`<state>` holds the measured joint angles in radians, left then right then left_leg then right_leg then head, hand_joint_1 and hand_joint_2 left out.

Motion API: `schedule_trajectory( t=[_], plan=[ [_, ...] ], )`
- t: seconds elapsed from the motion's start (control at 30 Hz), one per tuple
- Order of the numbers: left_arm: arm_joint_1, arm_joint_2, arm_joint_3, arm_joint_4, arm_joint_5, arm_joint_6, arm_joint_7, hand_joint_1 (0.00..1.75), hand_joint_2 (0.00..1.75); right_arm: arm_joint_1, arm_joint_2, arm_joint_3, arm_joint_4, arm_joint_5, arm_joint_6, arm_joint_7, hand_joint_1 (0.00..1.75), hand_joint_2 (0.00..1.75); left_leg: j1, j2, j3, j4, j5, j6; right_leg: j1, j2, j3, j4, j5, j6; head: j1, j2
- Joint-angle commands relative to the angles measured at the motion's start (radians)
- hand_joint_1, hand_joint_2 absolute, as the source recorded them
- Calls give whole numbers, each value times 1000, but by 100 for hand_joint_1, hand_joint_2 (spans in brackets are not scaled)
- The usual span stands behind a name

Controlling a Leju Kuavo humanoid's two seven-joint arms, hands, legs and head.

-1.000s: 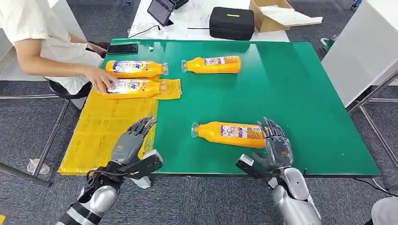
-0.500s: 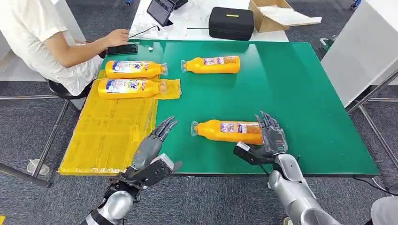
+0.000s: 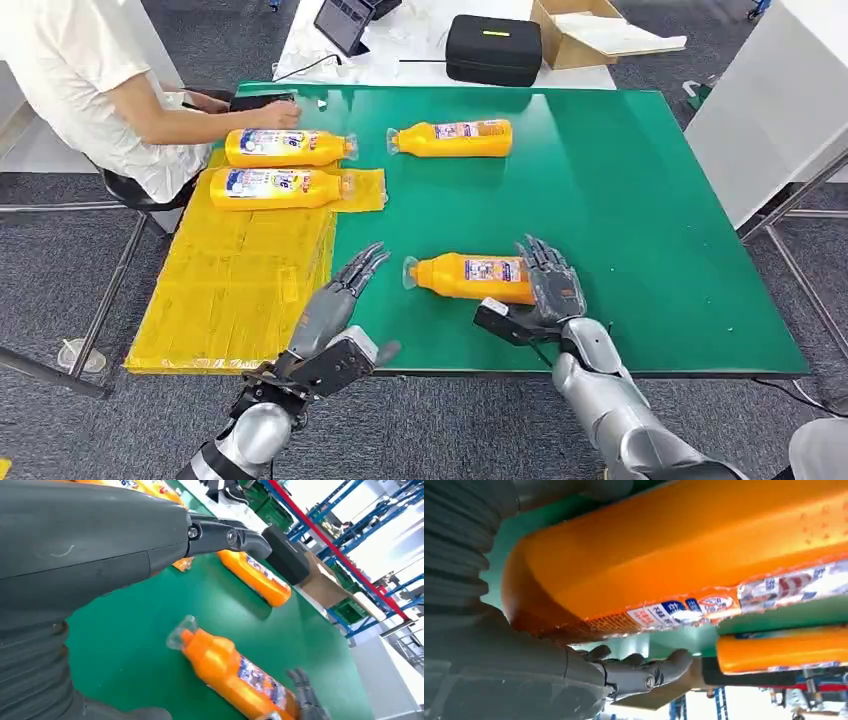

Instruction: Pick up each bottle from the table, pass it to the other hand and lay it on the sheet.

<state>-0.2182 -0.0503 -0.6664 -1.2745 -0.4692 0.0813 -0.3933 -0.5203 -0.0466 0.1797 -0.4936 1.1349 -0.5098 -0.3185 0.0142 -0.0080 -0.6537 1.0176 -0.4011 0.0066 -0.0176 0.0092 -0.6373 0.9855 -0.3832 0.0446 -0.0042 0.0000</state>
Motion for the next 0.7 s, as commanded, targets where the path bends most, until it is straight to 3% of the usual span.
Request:
schedule_trajectory(
  t=[0.03,0.07,0.43,0.5,0.57,0.63,0.7],
  plan=[
    [-50,14,-37,52,15,1,-3,0,175,-63,-3,41,139,0,169,119,175,175,0,1,5,0,-1,0,1,-1,4,-1,-1,-2,0,0],
    [-49,16,-37,49,15,2,-2,0,175,-69,-10,55,149,14,211,158,175,175,1,1,5,0,-1,0,1,-1,4,-1,-1,-2,0,0],
    [-40,17,-35,47,18,7,-2,0,175,-54,-14,50,137,2,254,173,175,175,1,-1,14,-2,-1,1,2,-3,15,-3,-1,-2,0,0],
    [-32,12,-24,41,38,10,-15,0,175,-39,-10,32,117,-32,224,125,175,175,1,0,15,-1,-1,0,1,-2,15,-2,-1,-2,0,0],
    [-3,-14,16,21,106,23,-51,0,175,-15,16,-45,75,-171,223,-33,175,175,1,0,15,-1,-1,0,1,-2,15,-2,-1,-2,0,0],
    [22,-41,45,9,171,17,-55,0,175,1,31,-66,41,-228,228,-91,175,175,1,0,15,-1,-1,0,2,-1,15,-3,-1,-2,0,0],
    [84,-110,115,-21,306,59,-83,0,175,51,61,-80,-71,-314,177,-181,175,175,1,2,16,-1,-2,0,2,0,16,-3,-1,-2,0,0]
  ],
)
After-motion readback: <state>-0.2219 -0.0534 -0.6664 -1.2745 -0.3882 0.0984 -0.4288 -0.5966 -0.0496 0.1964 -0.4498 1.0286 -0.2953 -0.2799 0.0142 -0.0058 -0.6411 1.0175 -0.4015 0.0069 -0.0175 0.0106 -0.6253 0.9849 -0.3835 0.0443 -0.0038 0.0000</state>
